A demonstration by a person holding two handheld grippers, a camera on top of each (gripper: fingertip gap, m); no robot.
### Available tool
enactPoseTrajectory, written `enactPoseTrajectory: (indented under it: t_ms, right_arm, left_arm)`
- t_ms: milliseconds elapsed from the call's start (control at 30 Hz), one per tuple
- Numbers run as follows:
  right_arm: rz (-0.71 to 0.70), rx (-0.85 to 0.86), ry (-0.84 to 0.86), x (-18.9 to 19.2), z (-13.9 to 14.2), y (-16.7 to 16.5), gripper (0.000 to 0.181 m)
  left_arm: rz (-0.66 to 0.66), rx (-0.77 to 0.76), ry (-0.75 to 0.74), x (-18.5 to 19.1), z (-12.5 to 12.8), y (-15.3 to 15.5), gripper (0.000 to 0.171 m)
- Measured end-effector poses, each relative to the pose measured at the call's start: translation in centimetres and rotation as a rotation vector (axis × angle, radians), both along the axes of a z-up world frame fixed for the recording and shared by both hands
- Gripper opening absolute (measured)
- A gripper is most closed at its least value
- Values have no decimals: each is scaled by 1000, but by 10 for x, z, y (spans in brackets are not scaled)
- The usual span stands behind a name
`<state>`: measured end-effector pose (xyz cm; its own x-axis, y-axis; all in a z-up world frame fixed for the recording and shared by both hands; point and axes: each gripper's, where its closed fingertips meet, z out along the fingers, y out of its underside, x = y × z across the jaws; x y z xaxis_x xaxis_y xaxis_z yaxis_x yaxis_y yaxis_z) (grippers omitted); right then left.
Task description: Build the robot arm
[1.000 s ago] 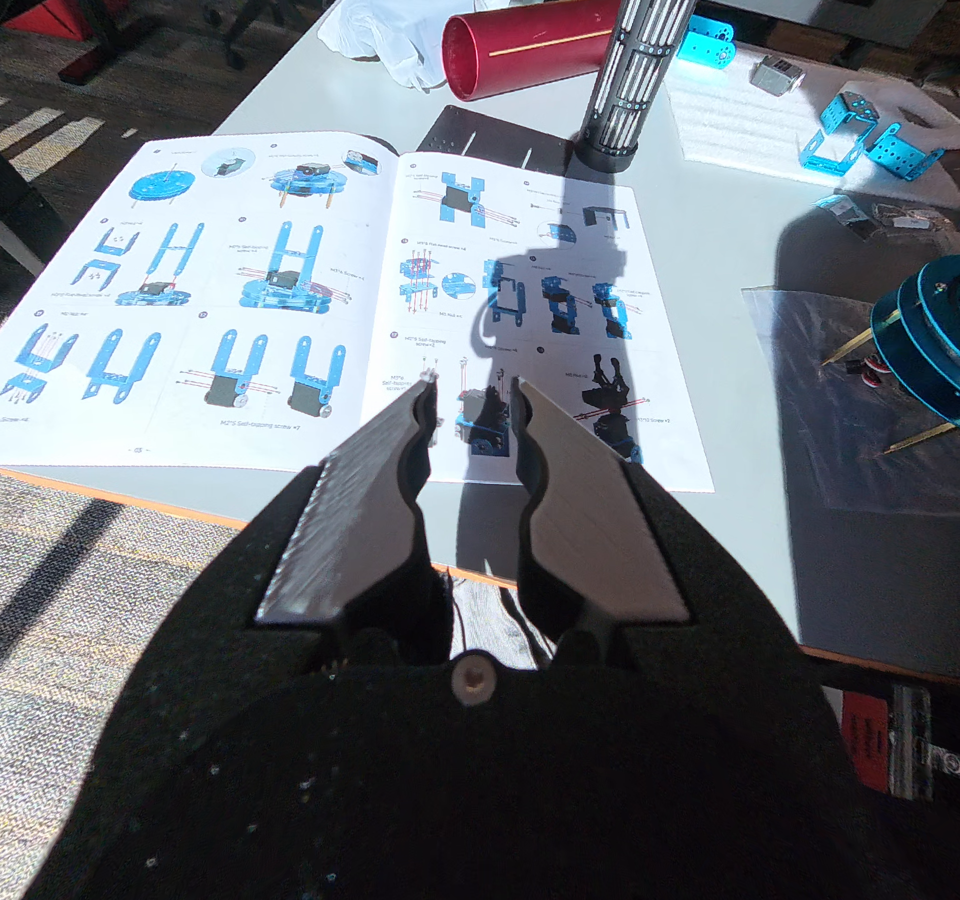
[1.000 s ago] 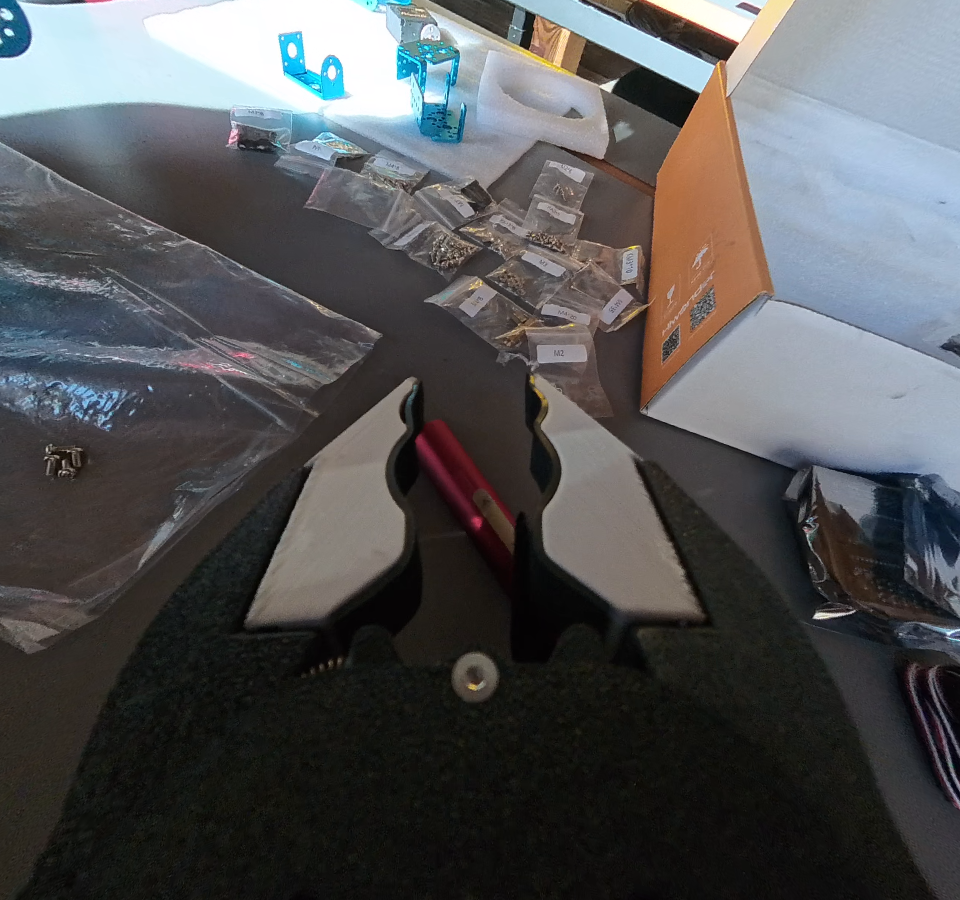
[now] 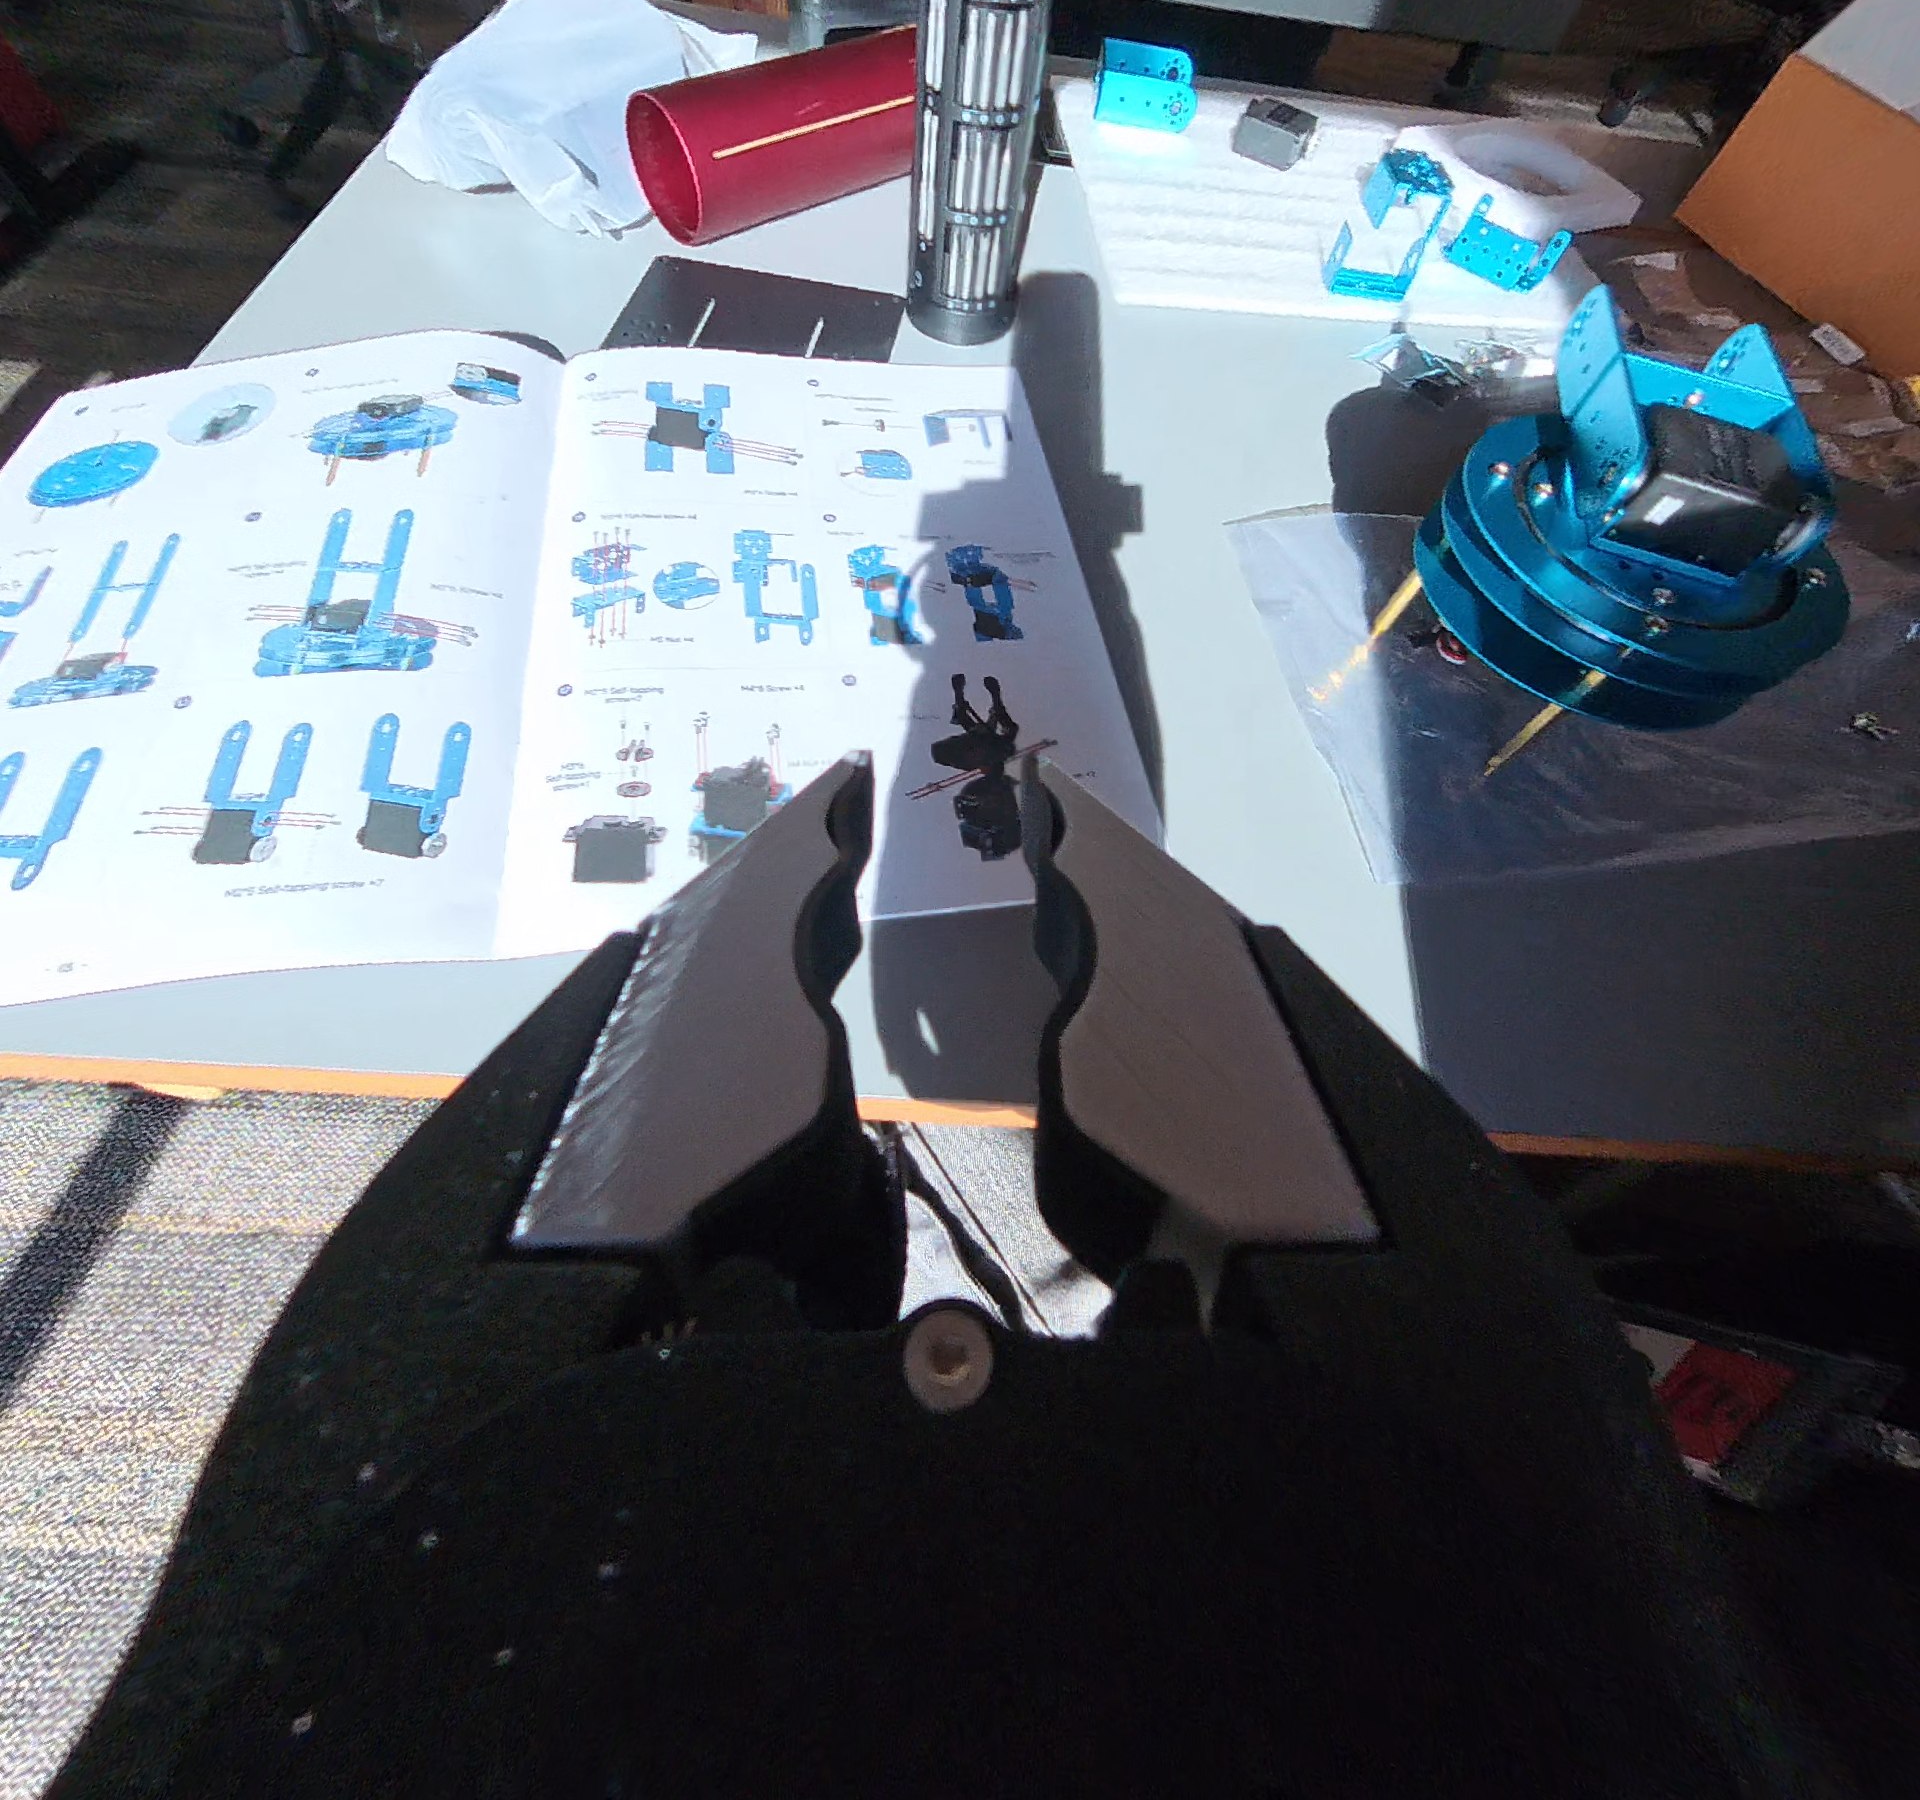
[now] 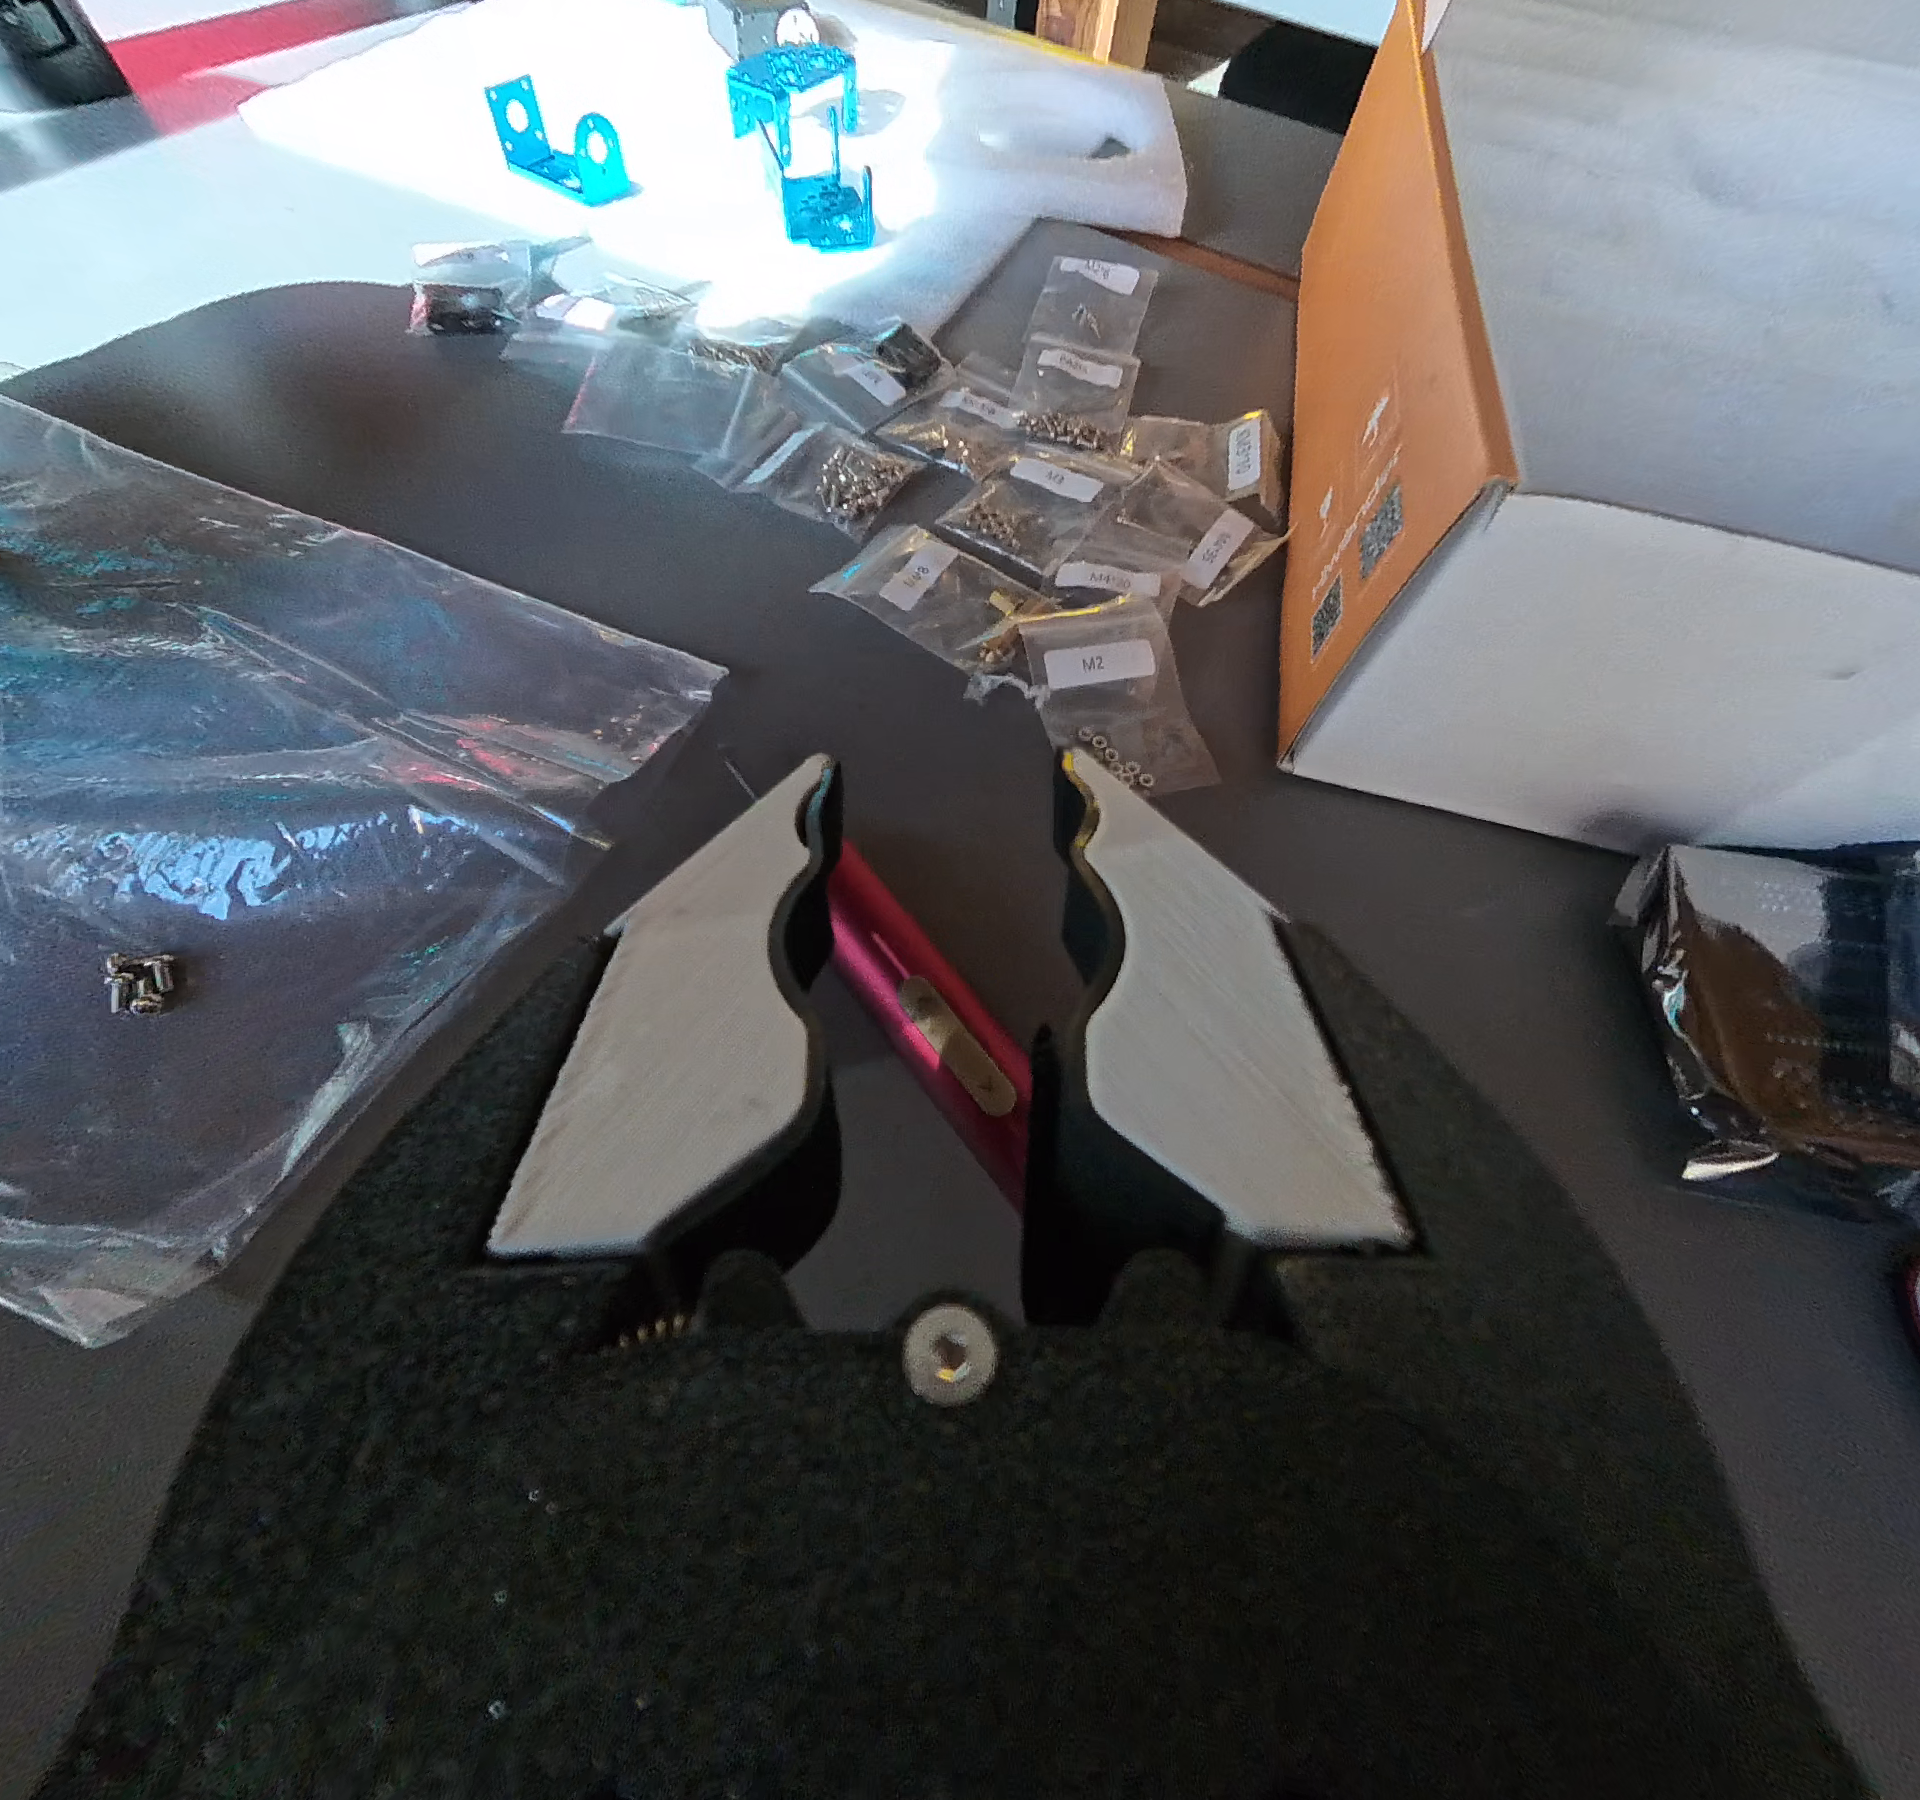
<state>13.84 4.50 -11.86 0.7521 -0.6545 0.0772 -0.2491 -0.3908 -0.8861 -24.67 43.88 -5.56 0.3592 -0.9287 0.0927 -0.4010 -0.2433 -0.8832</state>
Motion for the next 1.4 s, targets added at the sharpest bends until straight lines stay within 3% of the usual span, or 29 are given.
enactPoseTrajectory:
  t_ms: [200,433,767,1100,1333,1400]
  right_arm:
    - [11,3,-45,-13,8,2,40]
    - [77,28,-93,-37,23,11,42]
    - [161,-32,33,-64,2,25,48]
    - [198,-22,168,-78,-9,28,53]
    - [245,-3,194,-88,-6,33,55]
    - [257,-8,214,-91,-9,34,57]
  left_arm:
    - [-71,-13,9,-4,-11,-45,27]
    - [-116,1,132,-20,-57,-98,27]
    - [-191,-26,179,-5,-102,-182,26]
    - [-246,59,101,55,-83,-214,23]
    - [-281,106,123,69,-81,-227,23]
    - [-263,146,78,76,-68,-222,23]
